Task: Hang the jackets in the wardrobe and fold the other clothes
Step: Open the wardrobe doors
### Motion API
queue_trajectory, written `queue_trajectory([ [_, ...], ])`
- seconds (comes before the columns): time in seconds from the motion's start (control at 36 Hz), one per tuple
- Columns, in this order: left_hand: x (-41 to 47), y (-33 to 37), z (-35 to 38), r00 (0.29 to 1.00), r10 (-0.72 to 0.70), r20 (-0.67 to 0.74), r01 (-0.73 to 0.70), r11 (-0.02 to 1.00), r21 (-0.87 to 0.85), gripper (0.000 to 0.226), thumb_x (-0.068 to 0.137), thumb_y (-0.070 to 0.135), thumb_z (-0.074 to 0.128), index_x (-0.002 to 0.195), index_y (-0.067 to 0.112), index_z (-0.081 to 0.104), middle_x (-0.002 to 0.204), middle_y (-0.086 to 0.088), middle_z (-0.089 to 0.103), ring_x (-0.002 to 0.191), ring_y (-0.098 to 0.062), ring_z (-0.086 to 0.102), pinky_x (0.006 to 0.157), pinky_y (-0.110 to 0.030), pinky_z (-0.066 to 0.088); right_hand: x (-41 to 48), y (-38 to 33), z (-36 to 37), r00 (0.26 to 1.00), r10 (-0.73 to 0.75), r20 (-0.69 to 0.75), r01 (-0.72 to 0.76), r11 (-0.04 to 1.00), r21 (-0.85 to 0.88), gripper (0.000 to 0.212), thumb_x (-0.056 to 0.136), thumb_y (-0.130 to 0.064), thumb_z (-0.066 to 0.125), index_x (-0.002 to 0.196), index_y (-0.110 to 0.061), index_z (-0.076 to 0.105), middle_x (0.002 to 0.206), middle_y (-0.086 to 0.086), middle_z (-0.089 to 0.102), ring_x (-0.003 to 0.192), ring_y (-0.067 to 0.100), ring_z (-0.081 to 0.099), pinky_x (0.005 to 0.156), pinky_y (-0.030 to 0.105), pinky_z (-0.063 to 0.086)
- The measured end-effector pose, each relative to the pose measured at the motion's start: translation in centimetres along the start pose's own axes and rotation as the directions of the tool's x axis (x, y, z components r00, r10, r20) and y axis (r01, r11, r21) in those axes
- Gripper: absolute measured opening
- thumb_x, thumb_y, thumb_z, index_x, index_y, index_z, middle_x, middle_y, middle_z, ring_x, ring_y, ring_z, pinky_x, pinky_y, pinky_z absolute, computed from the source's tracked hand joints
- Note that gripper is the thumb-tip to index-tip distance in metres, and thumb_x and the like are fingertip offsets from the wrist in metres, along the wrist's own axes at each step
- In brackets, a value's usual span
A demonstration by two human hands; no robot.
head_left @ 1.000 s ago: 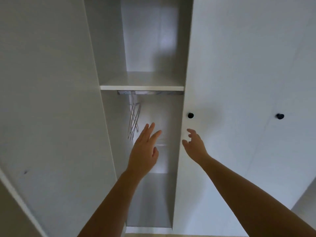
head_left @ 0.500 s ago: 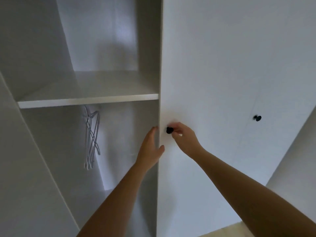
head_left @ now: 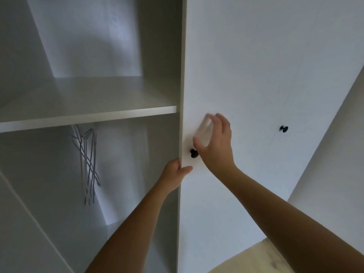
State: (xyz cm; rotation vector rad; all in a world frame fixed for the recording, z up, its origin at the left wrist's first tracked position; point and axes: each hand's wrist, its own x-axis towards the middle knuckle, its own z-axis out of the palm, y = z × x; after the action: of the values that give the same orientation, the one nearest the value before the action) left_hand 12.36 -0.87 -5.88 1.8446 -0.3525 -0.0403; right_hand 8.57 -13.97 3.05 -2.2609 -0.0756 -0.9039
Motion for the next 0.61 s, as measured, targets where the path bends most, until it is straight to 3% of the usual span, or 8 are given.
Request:
queue_trajectory([
  [0.11, -2.3, 0.3, 1.9, 0.998, 0.031, -0.051, -0.025, 0.993, 0.112, 0.005, 0.090, 0.023, 0.060, 0.093, 0.019, 0.061, 0.079, 0.011, 0.063, 0.072, -0.001, 0.061, 0.055, -0.005, 0.042, 0.6, -3.3, 0.4, 0.995, 0.099, -0.021, -0.100, 0.988, -0.117, 0.111, 0.076, -0.055, 0.069, 0.151, -0.023, -0.006, 0.160, 0.008, -0.012, 0.146, 0.039, -0.003, 0.109, 0.053, 0.027],
  [0.22, -5.0, 1.1, 4.5, 0.990, 0.048, -0.132, -0.021, 0.979, 0.202, 0.034, 0.090, 0.027, 0.060, 0.060, 0.025, 0.043, 0.051, 0.013, 0.042, 0.044, 0.003, 0.049, 0.042, -0.006, 0.032, -0.4, -4.6, -0.3, 0.978, 0.198, -0.063, -0.204, 0.973, -0.111, 0.119, 0.077, -0.047, 0.072, 0.149, -0.024, -0.020, 0.158, 0.008, -0.021, 0.144, 0.042, -0.010, 0.108, 0.061, 0.026],
  [0.33, -7.7, 2.5, 6.8, 0.978, 0.056, -0.199, -0.007, 0.970, 0.242, 0.042, 0.089, 0.027, 0.061, 0.057, 0.025, 0.034, 0.050, 0.011, 0.036, 0.043, -0.002, 0.045, 0.042, -0.005, 0.030, -2.0, -4.1, -2.6, 0.982, 0.185, -0.045, -0.189, 0.977, -0.096, 0.111, 0.083, -0.028, 0.070, 0.149, -0.023, -0.019, 0.158, 0.009, -0.019, 0.144, 0.043, -0.007, 0.106, 0.061, 0.035],
  [0.47, -11.0, 4.2, 10.3, 0.974, 0.061, -0.219, -0.002, 0.966, 0.258, 0.039, 0.090, 0.030, 0.060, 0.060, 0.013, 0.042, 0.054, 0.000, 0.044, 0.048, -0.007, 0.042, 0.049, -0.008, 0.033, -4.2, -2.5, -6.6, 0.992, 0.126, -0.009, -0.126, 0.988, -0.092, 0.105, 0.085, -0.029, 0.066, 0.150, -0.023, -0.017, 0.159, 0.006, -0.017, 0.145, 0.043, -0.002, 0.102, 0.052, 0.044],
  [0.56, -12.6, 5.0, 12.7, 0.976, 0.067, -0.209, -0.012, 0.967, 0.253, 0.036, 0.091, 0.030, 0.058, 0.069, 0.003, 0.050, 0.063, -0.013, 0.054, 0.056, -0.014, 0.049, 0.057, -0.023, 0.040, -5.4, -1.4, -9.0, 0.995, 0.103, 0.007, -0.103, 0.993, -0.052, 0.103, 0.087, -0.023, 0.064, 0.150, -0.024, -0.016, 0.160, 0.004, -0.015, 0.145, 0.043, 0.002, 0.095, 0.041, 0.049],
  [0.61, -13.4, 5.4, 14.0, 0.977, 0.076, -0.199, -0.018, 0.960, 0.279, 0.036, 0.092, 0.029, 0.056, 0.062, 0.013, 0.043, 0.058, -0.004, 0.049, 0.054, -0.012, 0.046, 0.056, -0.021, 0.038, -6.1, -0.9, -10.6, 0.995, 0.098, 0.024, -0.098, 0.995, -0.022, 0.102, 0.087, -0.021, 0.064, 0.150, -0.026, -0.016, 0.160, 0.003, -0.014, 0.145, 0.042, 0.007, 0.093, 0.039, 0.052],
])
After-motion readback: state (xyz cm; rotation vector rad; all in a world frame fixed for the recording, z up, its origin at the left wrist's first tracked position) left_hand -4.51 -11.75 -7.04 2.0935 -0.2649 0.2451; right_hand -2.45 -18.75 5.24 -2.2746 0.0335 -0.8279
